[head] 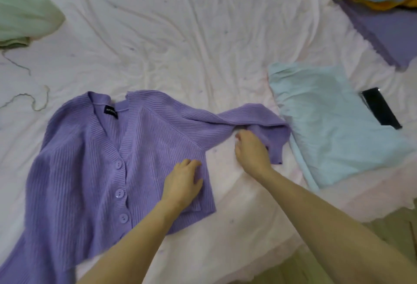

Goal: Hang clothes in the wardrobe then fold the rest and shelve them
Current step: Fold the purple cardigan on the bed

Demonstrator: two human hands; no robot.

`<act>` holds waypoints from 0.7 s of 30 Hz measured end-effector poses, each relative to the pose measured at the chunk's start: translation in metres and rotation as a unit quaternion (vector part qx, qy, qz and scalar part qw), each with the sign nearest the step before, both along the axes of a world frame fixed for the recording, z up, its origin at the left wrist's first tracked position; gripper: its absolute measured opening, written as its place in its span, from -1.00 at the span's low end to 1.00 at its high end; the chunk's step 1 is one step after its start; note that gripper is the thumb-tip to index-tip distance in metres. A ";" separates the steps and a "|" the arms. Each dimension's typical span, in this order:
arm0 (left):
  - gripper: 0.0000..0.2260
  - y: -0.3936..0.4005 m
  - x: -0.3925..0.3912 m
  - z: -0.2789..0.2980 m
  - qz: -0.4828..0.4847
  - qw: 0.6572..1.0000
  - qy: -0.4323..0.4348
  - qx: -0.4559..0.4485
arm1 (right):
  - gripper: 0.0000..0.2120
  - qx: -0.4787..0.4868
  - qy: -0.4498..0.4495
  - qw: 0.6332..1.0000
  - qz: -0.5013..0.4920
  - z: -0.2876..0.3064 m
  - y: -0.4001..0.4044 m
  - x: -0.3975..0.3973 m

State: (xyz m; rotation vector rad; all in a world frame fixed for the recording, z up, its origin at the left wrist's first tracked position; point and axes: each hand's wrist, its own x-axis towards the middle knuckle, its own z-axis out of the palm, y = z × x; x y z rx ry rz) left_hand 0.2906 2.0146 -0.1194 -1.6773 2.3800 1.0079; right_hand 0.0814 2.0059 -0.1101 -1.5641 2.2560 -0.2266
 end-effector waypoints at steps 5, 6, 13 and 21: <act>-0.14 0.033 0.018 -0.025 -0.179 0.977 -0.100 -0.063 | -0.83 0.147 -0.176 0.973 -0.010 -0.038 0.049 0.068; -0.15 0.034 0.019 -0.027 -0.188 0.973 -0.092 -0.095 | -0.81 0.137 -0.182 0.974 -0.019 -0.038 0.048 0.072; -0.90 0.040 0.047 -0.035 -0.026 0.990 0.111 -0.081 | -0.78 0.030 -0.167 0.985 -0.008 -0.042 0.062 0.088; -0.84 0.029 0.061 -0.019 0.342 0.883 0.286 0.148 | -0.65 -0.069 -0.218 0.971 0.074 -0.024 0.093 0.102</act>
